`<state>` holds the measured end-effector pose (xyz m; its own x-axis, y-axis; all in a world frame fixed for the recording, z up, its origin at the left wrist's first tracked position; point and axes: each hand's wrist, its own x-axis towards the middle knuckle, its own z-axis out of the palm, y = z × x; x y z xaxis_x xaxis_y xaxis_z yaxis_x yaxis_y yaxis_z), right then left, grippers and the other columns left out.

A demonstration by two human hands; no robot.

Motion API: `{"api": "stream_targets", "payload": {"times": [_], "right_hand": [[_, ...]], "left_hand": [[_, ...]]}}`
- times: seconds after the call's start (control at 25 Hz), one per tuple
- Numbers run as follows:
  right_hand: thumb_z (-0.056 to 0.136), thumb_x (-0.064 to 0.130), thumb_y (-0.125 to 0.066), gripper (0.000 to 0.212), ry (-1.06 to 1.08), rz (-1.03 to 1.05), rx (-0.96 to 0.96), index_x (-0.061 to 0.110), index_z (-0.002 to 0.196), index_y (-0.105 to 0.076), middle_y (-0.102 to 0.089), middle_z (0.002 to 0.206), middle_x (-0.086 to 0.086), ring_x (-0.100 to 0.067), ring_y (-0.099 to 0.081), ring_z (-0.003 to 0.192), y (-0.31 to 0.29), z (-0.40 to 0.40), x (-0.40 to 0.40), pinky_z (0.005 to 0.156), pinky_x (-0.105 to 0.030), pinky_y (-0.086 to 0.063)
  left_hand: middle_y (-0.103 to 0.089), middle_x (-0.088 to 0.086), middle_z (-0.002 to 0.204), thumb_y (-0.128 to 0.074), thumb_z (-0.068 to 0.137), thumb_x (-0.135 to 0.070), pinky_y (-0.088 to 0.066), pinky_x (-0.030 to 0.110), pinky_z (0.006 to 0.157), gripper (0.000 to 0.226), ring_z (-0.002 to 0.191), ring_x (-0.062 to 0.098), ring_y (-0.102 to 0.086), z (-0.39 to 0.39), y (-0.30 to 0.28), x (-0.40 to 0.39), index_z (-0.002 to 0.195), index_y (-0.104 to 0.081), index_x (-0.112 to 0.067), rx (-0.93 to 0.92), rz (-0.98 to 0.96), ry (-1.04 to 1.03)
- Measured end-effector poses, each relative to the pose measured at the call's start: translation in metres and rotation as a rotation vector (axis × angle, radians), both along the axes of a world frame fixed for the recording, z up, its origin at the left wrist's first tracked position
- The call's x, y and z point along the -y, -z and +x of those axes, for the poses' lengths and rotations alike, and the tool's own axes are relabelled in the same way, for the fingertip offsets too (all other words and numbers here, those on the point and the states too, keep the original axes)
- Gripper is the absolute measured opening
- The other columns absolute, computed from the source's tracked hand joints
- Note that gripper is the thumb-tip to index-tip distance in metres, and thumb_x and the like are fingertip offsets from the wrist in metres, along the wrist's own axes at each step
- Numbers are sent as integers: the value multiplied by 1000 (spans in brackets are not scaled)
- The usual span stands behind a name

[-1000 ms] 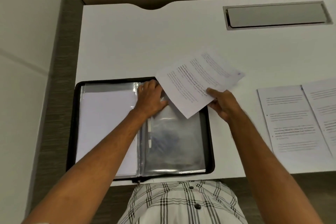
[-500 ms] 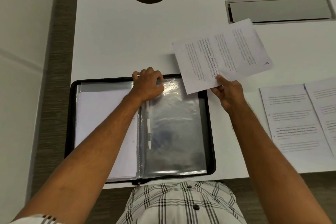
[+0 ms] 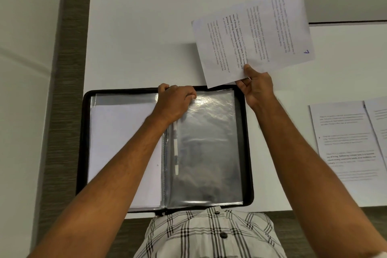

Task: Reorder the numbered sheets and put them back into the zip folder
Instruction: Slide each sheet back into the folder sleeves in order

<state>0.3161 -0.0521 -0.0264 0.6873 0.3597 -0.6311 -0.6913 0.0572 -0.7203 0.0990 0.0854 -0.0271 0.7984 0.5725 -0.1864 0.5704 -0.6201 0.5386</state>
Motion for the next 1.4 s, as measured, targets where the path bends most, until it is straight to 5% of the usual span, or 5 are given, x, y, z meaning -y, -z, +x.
{"api": "stream_targets", "payload": {"times": [0.28, 0.44, 0.84, 1.08, 1.4], "right_hand": [[98, 7, -70, 29, -228, -75, 76, 10, 126, -65, -78, 117, -8, -26, -77, 105, 5, 4, -9, 90, -45, -64], [100, 11, -69, 42, -511, -145, 126, 12, 140, -58, -77, 122, -5, -25, -76, 110, 10, 10, -3, 97, -46, -61], [100, 13, -69, 45, -846, -249, 245, 10, 143, -56, -74, 126, -6, -24, -75, 108, 7, 35, -8, 87, -37, -64], [100, 11, -68, 37, -939, -240, 240, 12, 137, -62, -79, 114, -2, -19, -77, 101, 2, 47, -12, 79, -31, -64], [100, 13, -69, 33, -957, -266, 284, 17, 131, -62, -77, 118, -1, -20, -77, 104, 5, 51, -15, 80, -33, -65]], "left_hand": [[-71, -13, 86, -50, 104, -28, -24, 39, 102, 22, 83, 10, -60, 4, 0, 0, 96, -71, -30, -10, 42, -10], [-71, -9, 87, -53, 102, -28, -30, 43, 101, 20, 86, 13, -60, 7, -1, -1, 94, -71, -27, -30, 71, 20], [-68, -6, 99, -56, 101, -28, -25, 43, 100, 15, 98, 18, -58, 11, -2, -3, 98, -70, -28, -58, 115, 35], [-67, -9, 103, -58, 94, -30, -18, 51, 109, 10, 111, 20, -55, 0, 1, -16, 96, -68, -30, -189, 193, 3], [-51, -2, 116, -60, 83, -13, -28, 43, 96, 23, 116, 24, -44, -17, 5, -34, 97, -67, -30, -273, 125, -92]]}}
